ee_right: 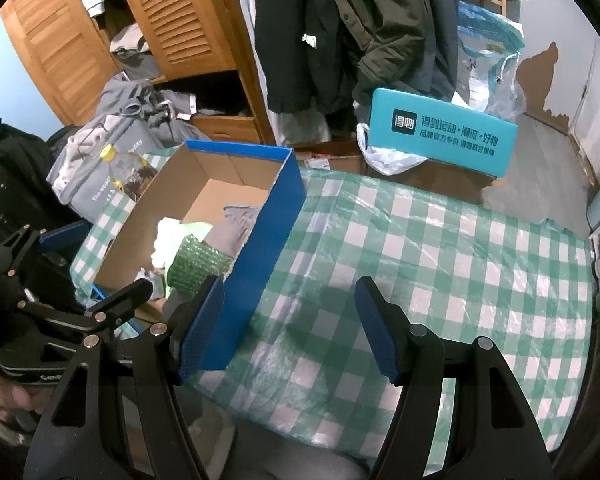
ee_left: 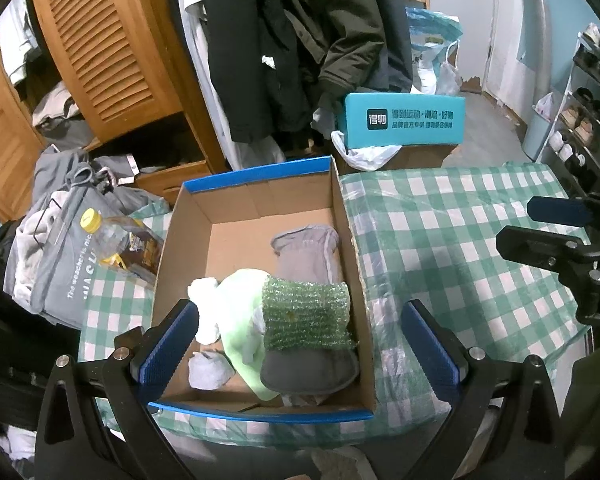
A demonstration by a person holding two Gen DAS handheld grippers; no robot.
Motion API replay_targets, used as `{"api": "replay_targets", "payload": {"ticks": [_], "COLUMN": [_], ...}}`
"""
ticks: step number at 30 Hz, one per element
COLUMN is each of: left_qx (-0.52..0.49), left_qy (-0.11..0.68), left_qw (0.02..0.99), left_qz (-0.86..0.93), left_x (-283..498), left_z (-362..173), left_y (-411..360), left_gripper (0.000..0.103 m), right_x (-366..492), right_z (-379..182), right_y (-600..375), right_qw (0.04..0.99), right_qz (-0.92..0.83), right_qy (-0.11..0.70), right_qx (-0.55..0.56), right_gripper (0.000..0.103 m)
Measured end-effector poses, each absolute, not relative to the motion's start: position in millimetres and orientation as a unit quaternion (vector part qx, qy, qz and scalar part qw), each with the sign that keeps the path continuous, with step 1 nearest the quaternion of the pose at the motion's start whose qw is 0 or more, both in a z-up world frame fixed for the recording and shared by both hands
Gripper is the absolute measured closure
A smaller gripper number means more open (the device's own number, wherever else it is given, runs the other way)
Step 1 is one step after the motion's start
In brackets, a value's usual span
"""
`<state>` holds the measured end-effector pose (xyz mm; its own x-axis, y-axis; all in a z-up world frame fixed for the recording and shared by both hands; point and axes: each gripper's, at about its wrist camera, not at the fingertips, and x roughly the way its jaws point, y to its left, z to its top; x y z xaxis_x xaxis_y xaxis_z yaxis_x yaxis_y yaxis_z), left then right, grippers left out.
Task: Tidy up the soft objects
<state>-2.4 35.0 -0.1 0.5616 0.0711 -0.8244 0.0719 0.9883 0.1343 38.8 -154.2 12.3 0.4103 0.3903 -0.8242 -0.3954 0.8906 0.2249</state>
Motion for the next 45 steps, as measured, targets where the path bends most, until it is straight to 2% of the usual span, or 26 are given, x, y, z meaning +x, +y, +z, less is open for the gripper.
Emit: {"api": "replay_targets", "payload": {"ticks": [45], "left_qx": [0.071], "left_qy": [0.479], "left_qw": [0.875], "left_qz": [0.002], "left_x": [-3.4], "left_z": [-5.9], "left_y": [40.0], "left_gripper": [0.001], "right_x": [39.2], "right_z": [8.7], "right_y": [-153.7], "right_qw": [0.836], "right_qz": [0.232], "right_qy": [0.497], "right_qx": [-0.008], "right_gripper": [0.036]}}
